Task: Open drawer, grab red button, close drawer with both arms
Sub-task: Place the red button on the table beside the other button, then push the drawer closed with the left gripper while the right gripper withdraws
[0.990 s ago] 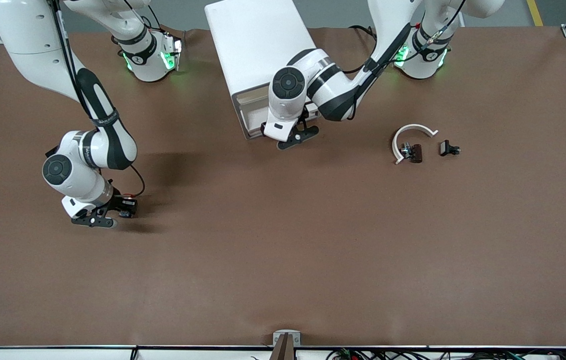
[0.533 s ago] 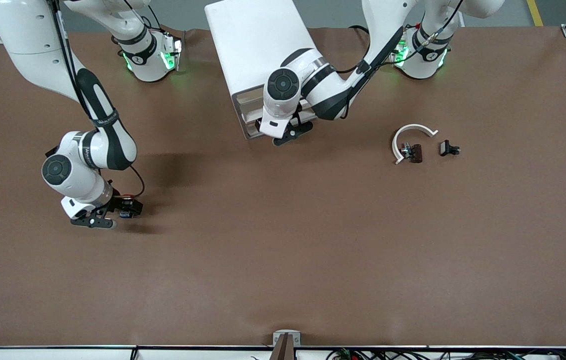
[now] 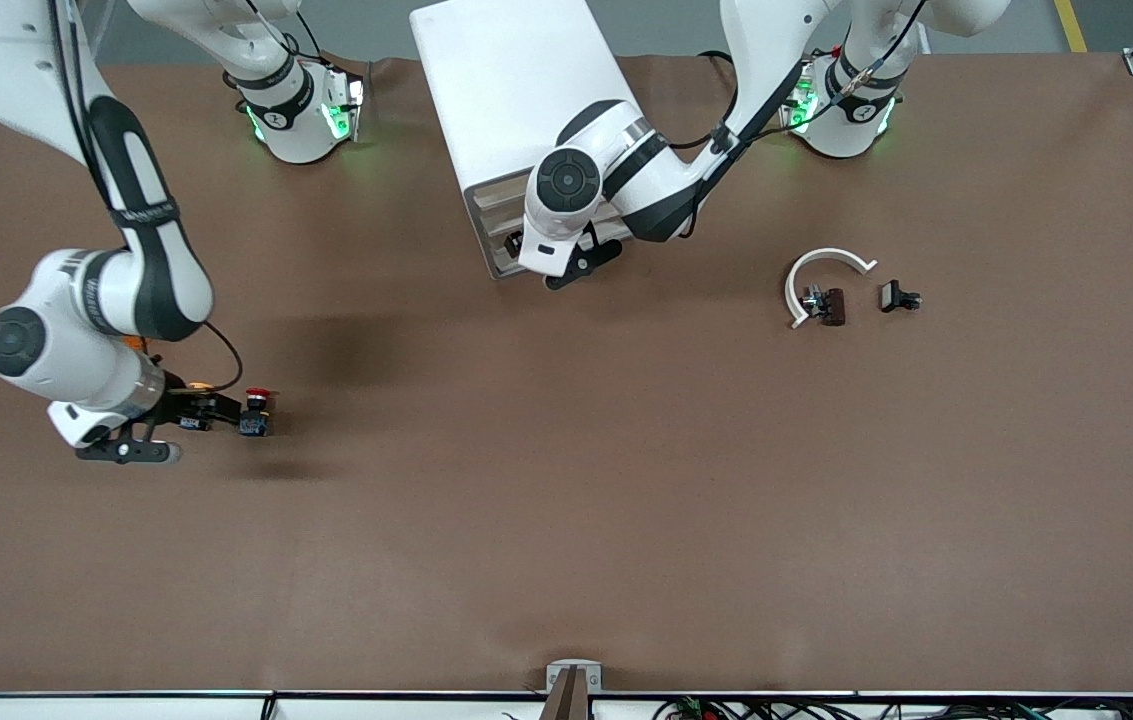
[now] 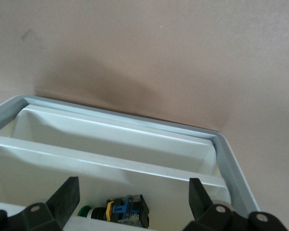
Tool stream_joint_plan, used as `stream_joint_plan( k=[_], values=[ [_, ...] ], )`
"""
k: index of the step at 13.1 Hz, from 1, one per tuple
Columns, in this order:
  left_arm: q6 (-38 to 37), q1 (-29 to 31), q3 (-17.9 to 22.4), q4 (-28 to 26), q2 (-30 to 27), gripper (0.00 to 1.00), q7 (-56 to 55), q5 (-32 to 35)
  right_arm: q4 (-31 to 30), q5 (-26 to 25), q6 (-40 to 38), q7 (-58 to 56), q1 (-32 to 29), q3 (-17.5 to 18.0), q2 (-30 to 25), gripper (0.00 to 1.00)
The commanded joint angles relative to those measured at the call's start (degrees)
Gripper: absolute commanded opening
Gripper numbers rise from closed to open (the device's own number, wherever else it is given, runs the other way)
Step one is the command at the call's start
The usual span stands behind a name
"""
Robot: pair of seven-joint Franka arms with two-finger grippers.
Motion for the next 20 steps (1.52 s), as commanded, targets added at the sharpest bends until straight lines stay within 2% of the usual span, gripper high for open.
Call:
stream_joint_plan(
  k=[1, 4, 6, 9, 12, 14, 15, 17, 20],
  values=[
    [-1.71, 0.06, -1.04, 1.5, 1.0, 1.0, -0.87, -1.23, 8.74, -0.17, -14.4, -0.52, -1.34, 0.17, -3.32, 1.0],
    [-1.71, 0.24, -1.04, 2.29, 1.09, 1.0, -0.87, -1.06, 22.28, -2.8, -31.03, -0.34, -1.26, -0.45, -3.33, 1.0],
    [-1.71, 0.94, -0.61, 3.43, 1.09, 1.0, -0.34, -0.45, 26.43, -3.6, -37.55, 0.09, -1.34, -0.62, -4.2, 1.0],
    [-1.8, 3.57, 0.53, 5.44, 0.91, 1.0, -0.25, 1.39, 27.15, -3.6, -39.68, 0.1, -2.49, -0.62, -8.59, 1.0],
    [-1.97, 6.9, 1.51, 6.59, -0.05, 1.0, -0.17, 9.02, 27.15, -3.6, -42.67, 1.41, -2.66, -0.71, -10.7, 1.0],
    [-7.39, 9.1, 1.51, 6.77, -1.19, 1.0, 1.67, 14.3, 27.24, -3.6, -42.76, 1.33, -2.93, -0.54, -11.59, 1.0],
    [-9.86, 10.85, 1.51, 6.68, -2.24, 1.0, 3.77, 14.58, 27.5, -3.78, -43.46, 1.33, -2.93, -0.53, -11.68, 1.0],
    [-13.03, 15.07, 1.16, 6.6, -5.05, 1.0, 8.77, 14.67, 31.78, -5.0, -44.43, 1.41, -3.01, -0.36, -11.24, 1.0],
    [-17.52, 21.84, 0.89, 6.51, -10.24, 1.0, 20.72, 13.88, 34.88, -5.09, -44.87, 0.63, -3.8, -0.45, -11.5, 1.0]
  ],
)
